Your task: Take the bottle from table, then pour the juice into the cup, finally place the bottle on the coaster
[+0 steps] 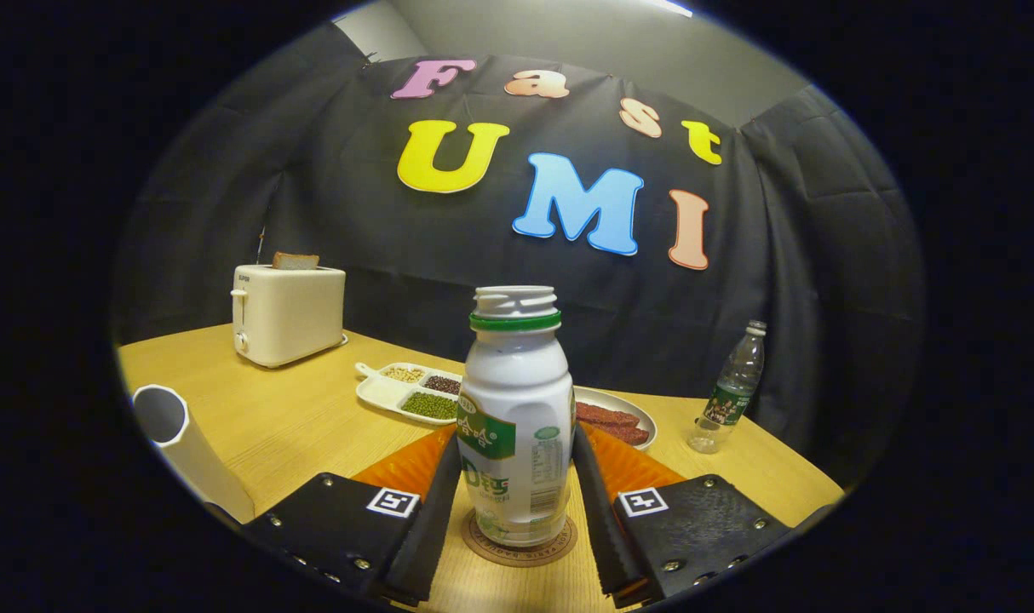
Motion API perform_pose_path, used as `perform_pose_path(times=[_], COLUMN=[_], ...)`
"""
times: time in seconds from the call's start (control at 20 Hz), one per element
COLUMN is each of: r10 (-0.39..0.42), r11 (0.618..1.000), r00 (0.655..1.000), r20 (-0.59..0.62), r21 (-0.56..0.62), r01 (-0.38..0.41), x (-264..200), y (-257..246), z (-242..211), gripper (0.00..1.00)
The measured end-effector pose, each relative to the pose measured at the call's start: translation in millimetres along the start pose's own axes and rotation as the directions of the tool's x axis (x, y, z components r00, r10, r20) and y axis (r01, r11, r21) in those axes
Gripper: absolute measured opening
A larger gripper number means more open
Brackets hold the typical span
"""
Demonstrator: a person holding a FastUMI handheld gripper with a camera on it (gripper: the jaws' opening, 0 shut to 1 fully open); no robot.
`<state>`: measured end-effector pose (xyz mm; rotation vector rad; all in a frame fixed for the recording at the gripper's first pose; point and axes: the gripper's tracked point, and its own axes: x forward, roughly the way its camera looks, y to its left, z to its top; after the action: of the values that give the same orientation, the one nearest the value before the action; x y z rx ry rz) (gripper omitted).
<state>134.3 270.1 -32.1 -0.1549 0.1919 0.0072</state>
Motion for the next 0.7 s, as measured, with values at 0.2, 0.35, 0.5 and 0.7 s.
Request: perform_pose_path(times=[0.2, 0.35, 0.5, 0.7], r10=[0.009, 0.013, 0.014, 0.021], r11=[0.999, 0.998, 0.997, 0.997], r00=[1.0, 1.0, 1.0, 1.0], r20=[0.004, 0.011, 0.01, 0.007], r21=[0.046, 0.061, 0.072, 0.071], r01=[-0.009, -0.014, -0.014, -0.022], x=[0.8, 1.1, 2.1, 0.3], y=[-1.6, -3.0, -7.0, -5.1], z=[2.3, 1.8, -0.4, -0.2], gripper=[0.7, 0.74, 0.76, 0.79])
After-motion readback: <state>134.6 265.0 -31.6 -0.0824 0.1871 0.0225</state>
